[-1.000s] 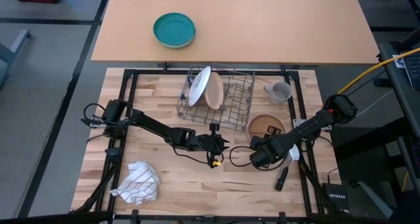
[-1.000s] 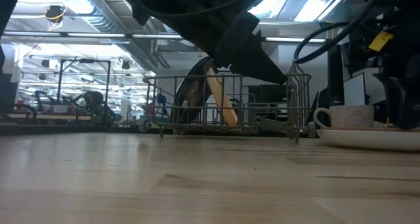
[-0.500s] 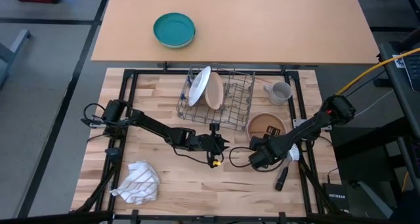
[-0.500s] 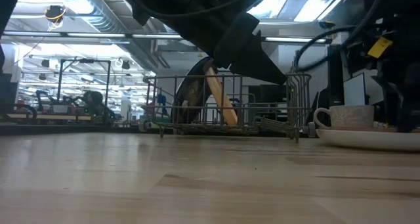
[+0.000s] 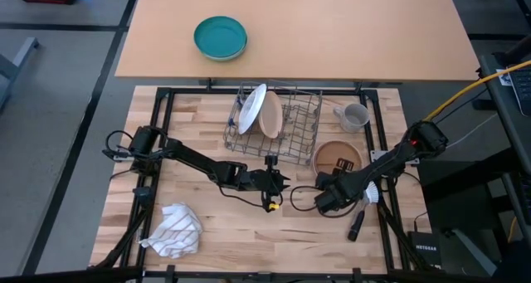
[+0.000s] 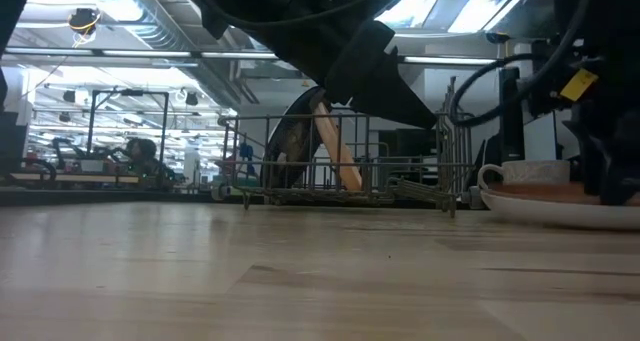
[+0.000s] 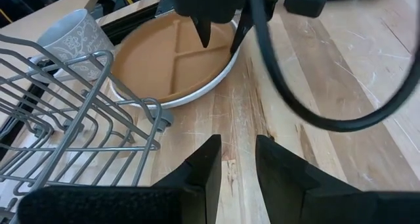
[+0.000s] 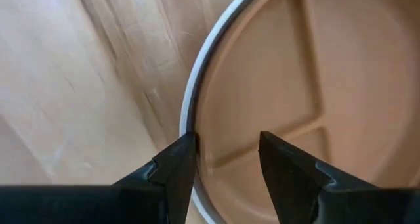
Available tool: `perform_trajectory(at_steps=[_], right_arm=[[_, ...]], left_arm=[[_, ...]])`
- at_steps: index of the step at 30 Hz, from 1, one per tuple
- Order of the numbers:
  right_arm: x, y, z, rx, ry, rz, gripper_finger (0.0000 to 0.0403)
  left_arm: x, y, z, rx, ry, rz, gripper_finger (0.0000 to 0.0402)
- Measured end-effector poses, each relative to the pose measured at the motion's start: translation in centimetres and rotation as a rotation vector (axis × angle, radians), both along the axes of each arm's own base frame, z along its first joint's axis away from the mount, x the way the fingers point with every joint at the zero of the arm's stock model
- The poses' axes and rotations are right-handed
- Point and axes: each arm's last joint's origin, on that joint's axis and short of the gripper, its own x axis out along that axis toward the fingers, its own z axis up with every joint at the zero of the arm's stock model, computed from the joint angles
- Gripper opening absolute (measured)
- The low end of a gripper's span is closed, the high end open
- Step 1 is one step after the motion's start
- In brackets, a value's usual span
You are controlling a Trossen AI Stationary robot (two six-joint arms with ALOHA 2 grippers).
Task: Sort dishes
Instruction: Put the brown plate in the dish rack
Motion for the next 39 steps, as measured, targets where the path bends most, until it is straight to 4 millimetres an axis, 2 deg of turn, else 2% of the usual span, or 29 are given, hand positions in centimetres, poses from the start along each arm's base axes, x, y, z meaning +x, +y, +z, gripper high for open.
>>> perform_trajectory(at_steps=[6,13,27,39], right_arm=[[-0.6,-0.3,-1.2,0.002,-0.006,0.001,0.0172],[-0.8,-0.5,-1.4,-0.017,0.003,0.003,0.0162],[-0.8,-0.5,-1.5,-0.032,0.004,0.032,0.0012],[-0.8,-0.5,-1.5,-0.027,0.014,0.04,0.0031]], left_arm=[[0.0,0.0,0.0,0.001,0.0,-0.001,0.0084],[0.0,0.0,0.0,0.001,0.0,-0.001,0.0084],[0.0,0.0,0.0,0.001,0.0,-0.001,0.0084],[0.0,0.0,0.1,-0.001,-0.009,-0.001,0.0084]])
